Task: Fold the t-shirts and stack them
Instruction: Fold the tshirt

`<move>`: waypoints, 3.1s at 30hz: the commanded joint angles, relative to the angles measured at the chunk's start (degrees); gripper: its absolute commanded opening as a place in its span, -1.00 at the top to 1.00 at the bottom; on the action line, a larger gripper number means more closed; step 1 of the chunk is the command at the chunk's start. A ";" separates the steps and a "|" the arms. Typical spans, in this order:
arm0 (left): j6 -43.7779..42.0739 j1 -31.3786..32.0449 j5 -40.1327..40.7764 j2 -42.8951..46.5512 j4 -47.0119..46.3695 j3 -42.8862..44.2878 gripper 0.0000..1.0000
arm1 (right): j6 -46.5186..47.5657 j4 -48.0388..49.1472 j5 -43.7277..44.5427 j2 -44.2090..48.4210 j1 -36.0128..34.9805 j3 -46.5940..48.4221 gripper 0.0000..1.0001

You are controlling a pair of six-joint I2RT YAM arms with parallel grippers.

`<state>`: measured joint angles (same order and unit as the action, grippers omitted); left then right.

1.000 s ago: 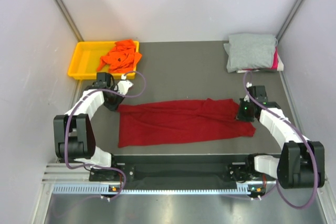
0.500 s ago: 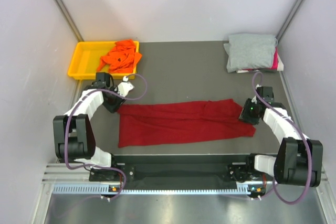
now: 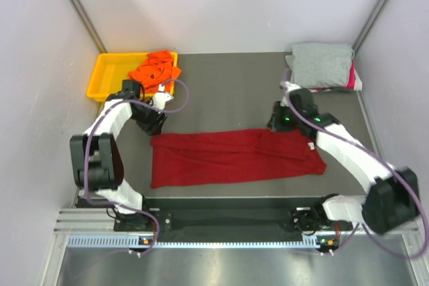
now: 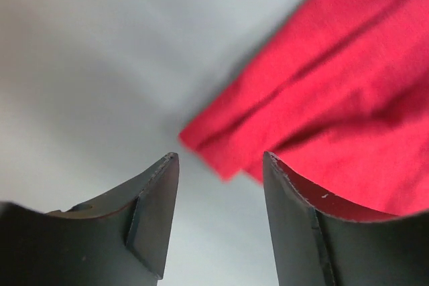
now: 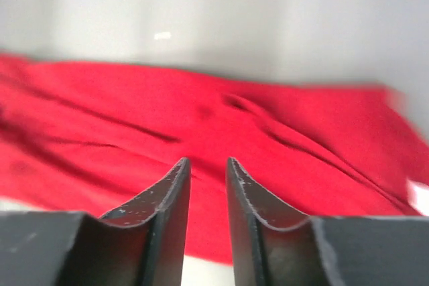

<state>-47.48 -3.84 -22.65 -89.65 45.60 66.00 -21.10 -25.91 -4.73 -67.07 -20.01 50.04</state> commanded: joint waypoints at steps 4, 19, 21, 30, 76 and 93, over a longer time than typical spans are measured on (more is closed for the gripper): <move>10.48 1.55 1.38 -8.44 -5.69 3.00 -0.16 | 0.28 9.82 -5.28 -17.38 -11.18 7.17 0.53; 4.07 1.46 1.56 -5.80 -0.60 -3.94 0.17 | 3.26 7.19 -9.15 -31.11 -15.41 9.90 0.43; 3.89 1.46 1.74 -5.80 -0.17 -5.00 0.21 | 3.09 7.02 -9.42 -29.53 -15.59 8.94 0.51; 3.71 1.38 1.30 -2.81 -1.05 -8.16 0.58 | 1.50 8.51 -10.21 -27.24 -16.20 4.10 0.62; 6.76 -1.79 -1.53 8.80 1.62 -3.24 -0.19 | 0.54 0.70 -5.57 -2.03 -2.87 2.43 -0.02; 10.57 1.82 4.29 -8.34 -12.21 -7.37 -0.53 | 7.39 7.45 -5.55 -24.24 19.40 6.47 0.23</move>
<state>-35.75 -2.00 -16.56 -96.99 35.57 59.77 -15.18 -22.15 -8.05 -89.41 -0.95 52.49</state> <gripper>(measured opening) 0.774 0.408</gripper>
